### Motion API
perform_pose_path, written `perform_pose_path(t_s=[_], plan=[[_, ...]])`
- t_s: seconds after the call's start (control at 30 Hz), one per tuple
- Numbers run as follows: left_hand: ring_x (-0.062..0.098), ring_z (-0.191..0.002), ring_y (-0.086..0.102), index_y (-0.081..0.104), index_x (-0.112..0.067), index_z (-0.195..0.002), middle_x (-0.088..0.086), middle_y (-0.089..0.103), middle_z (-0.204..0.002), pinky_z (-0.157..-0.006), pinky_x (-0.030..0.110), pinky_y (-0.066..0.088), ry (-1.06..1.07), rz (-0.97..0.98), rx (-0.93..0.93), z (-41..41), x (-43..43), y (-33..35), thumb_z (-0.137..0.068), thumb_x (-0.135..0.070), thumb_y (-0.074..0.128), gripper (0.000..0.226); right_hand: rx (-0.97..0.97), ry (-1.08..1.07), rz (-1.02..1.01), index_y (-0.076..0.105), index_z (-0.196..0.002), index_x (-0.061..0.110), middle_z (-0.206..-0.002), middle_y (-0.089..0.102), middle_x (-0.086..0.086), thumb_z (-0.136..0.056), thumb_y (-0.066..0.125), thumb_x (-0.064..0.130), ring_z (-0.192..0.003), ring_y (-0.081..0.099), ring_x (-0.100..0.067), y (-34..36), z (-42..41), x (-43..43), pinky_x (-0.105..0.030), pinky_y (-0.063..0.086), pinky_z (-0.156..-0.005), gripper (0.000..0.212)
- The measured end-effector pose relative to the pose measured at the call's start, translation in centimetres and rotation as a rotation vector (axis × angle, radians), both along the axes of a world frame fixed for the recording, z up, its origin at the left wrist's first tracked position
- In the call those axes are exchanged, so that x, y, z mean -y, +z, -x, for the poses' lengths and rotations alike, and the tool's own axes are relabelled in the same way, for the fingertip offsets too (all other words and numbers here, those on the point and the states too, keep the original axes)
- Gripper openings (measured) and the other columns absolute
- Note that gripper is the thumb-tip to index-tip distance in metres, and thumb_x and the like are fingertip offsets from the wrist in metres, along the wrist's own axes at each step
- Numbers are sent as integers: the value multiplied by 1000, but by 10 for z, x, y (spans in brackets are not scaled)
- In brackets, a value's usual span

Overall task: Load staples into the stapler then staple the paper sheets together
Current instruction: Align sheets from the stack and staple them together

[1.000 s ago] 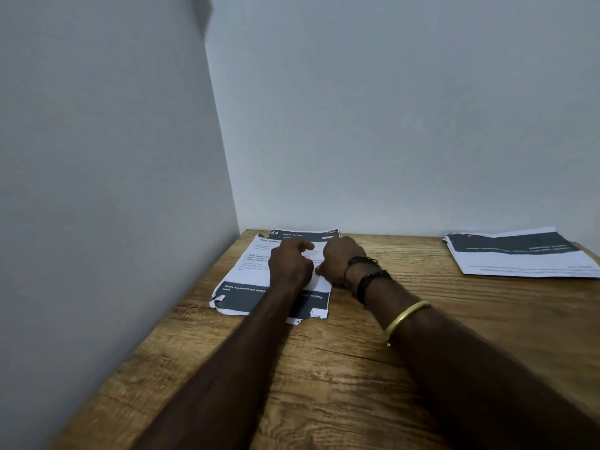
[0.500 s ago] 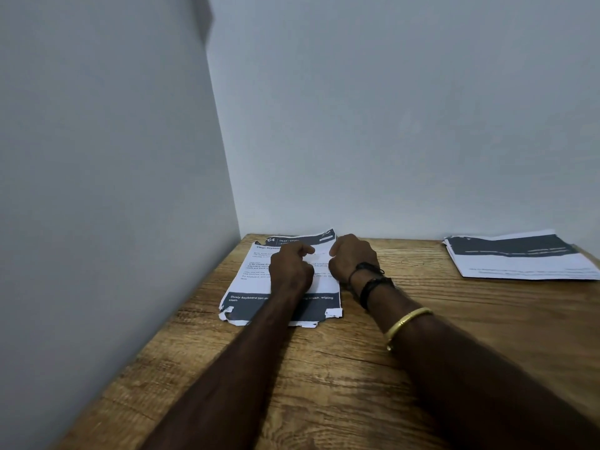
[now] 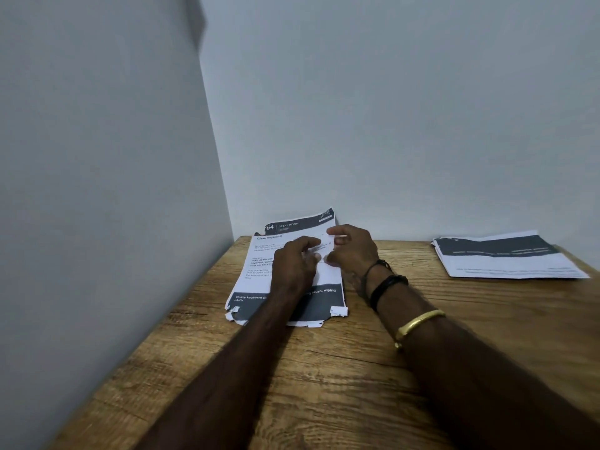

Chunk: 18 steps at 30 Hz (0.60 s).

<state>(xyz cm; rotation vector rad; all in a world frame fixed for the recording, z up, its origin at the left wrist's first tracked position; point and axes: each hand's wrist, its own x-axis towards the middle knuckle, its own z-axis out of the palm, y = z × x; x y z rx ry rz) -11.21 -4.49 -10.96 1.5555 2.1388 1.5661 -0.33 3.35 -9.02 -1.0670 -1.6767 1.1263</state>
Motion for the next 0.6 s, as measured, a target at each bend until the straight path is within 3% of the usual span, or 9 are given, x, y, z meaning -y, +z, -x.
perform_pose_path(t_s=[0.1, 0.17, 0.27, 0.37, 0.5, 0.6], plan=[[20, -114, 66, 75, -13, -117, 5, 75, -119, -102, 32, 48, -17, -14, -71, -5, 1, 4, -90, -13, 68, 27, -47, 31, -2, 76, -104, 20, -79, 69, 2, -68, 74, -10, -84, 66, -21, 1, -7, 0, -28, 56, -76, 47], [21, -114, 66, 75, -12, -115, 5, 75, -119, -102, 29, 46, -9, -15, -100, -8, 2, 4, -91, -12, 68, 26, 20, 21, -5, 78, -101, 23, -84, 70, 3, -70, 74, -6, -84, 64, -17, 3, -10, 0, -20, 48, -70, 43], [23, -117, 64, 75, -14, -115, 5, 73, -121, -104, 33, 45, 92, 28, -100, -6, 4, 3, -92, -16, 67, 25, 103, 3, -9, 79, -99, 21, -101, 74, -3, -73, 75, -4, -95, 69, -20, 2, -12, -1, -24, 55, -81, 37], [29, -120, 60, 72, -19, -119, 8, 70, -125, -104, 37, 44, 353, 78, -95, 8, 11, 4, -93, -18, 62, 28, 90, 0, -6, 79, -100, 19, -94, 72, -3, -74, 75, -5, -92, 68, -22, 1, -18, -3, -27, 57, -87, 35], [41, -128, 50, 53, -17, -134, 19, 56, -135, -107, 50, 41, 557, 224, 65, 34, 21, 10, -95, -21, 53, 39, 28, -28, -43, 79, -97, 21, -82, 67, 0, -75, 76, -4, -76, 61, -16, -1, -27, -7, -6, 43, -56, 34], [42, -124, 56, 45, -15, -138, 20, 60, -132, -104, 47, 43, 535, 242, 208, 47, 22, 10, -97, -24, 54, 43, -2, -41, -53, 79, -96, 22, -87, 70, 0, -75, 77, -3, -81, 62, -15, -2, -30, -8, -12, 43, -66, 33]])
